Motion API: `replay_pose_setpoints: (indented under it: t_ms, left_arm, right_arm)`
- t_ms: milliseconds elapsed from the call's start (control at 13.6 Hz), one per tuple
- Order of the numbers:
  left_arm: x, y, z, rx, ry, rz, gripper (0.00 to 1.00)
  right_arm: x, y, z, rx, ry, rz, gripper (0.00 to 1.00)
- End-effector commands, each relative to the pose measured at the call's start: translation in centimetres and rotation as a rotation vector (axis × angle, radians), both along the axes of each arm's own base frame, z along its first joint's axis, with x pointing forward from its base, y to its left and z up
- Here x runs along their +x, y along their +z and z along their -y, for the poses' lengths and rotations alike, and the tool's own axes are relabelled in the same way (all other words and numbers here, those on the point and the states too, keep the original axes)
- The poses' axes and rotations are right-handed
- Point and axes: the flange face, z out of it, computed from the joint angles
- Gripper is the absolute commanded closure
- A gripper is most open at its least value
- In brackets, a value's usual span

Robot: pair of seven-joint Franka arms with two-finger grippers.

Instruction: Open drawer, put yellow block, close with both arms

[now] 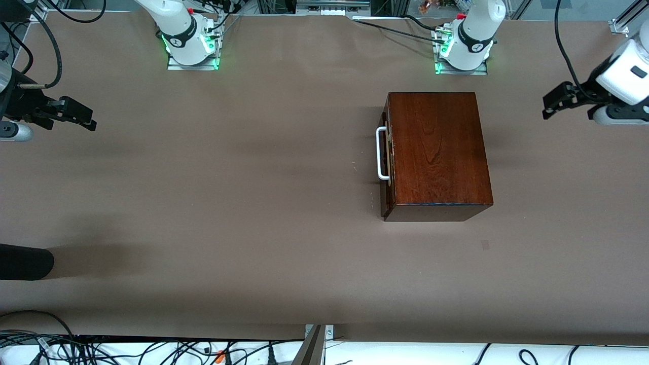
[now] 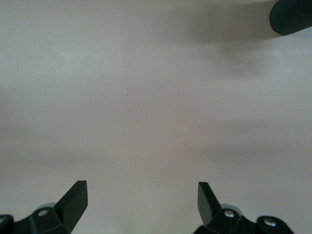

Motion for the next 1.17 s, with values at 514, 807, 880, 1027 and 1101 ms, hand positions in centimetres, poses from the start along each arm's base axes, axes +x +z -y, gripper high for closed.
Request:
replay_pose_setpoints:
  t_ms: [514,807,880,1027,1101]
  left_arm:
    - [2.3,0.4,0.8,-0.002,-0.001,0.007,0.00]
    - [2.3,0.5,0.8,-0.002,-0.002,0.007,0.00]
    - [2.3,0.5,1.1,-0.002,-0.007,0.008,0.00]
    - [2.2,0.5,1.7,-0.002,-0.016,0.007,0.00]
    - [2.2,0.5,1.7,-0.002,-0.016,0.007,0.00]
  right_arm:
    - [-0.1,0.7,0.2,0.019,0.001,0.008,0.00]
    - [-0.1,0.6,0.2,0.018,0.001,0.006,0.00]
    - [-0.2,0.7,0.1,0.018,0.003,0.008,0.00]
    - [-0.1,0.7,0.1,0.018,0.006,0.008,0.00]
    - [-0.2,0.7,0.1,0.018,0.007,0.006,0.00]
